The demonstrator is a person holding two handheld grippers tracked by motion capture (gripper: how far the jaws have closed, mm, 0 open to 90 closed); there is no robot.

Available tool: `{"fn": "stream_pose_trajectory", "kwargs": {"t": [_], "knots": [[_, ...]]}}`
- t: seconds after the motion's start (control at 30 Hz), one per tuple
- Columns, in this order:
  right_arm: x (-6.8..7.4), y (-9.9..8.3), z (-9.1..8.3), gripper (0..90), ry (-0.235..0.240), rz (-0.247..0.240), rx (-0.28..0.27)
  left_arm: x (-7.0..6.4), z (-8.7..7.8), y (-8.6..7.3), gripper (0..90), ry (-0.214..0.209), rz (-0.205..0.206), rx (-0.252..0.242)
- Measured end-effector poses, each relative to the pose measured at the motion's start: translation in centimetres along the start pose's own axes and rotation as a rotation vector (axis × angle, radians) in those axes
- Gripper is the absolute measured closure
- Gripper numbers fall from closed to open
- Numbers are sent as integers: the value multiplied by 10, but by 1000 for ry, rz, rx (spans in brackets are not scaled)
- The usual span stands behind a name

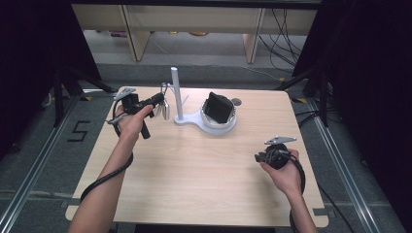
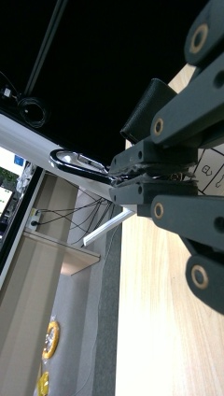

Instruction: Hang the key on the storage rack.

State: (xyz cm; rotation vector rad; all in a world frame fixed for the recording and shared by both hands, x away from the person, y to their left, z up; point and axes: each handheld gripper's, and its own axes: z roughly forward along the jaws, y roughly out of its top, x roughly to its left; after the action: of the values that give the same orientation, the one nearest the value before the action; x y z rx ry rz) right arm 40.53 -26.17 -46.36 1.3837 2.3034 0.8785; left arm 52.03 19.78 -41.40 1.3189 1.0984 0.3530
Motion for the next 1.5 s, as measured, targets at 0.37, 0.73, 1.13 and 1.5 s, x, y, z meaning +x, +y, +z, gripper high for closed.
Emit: {"fn": "stream_pose_trajectory", "kwargs": {"t": [0.37,0.73,1.13,1.5], "knots": [[0,0,0,754,0,0,-1,2,3,-1,847,-10,-32,3],[0,-1,0,755,-7,7,3,4,5,0,847,-23,-71,8],[0,-1,1,755,-5,1,0,6,8,3,846,-37,-115,14],[0,-2,0,755,-6,9,2,8,11,2,843,-36,-152,26]]}}
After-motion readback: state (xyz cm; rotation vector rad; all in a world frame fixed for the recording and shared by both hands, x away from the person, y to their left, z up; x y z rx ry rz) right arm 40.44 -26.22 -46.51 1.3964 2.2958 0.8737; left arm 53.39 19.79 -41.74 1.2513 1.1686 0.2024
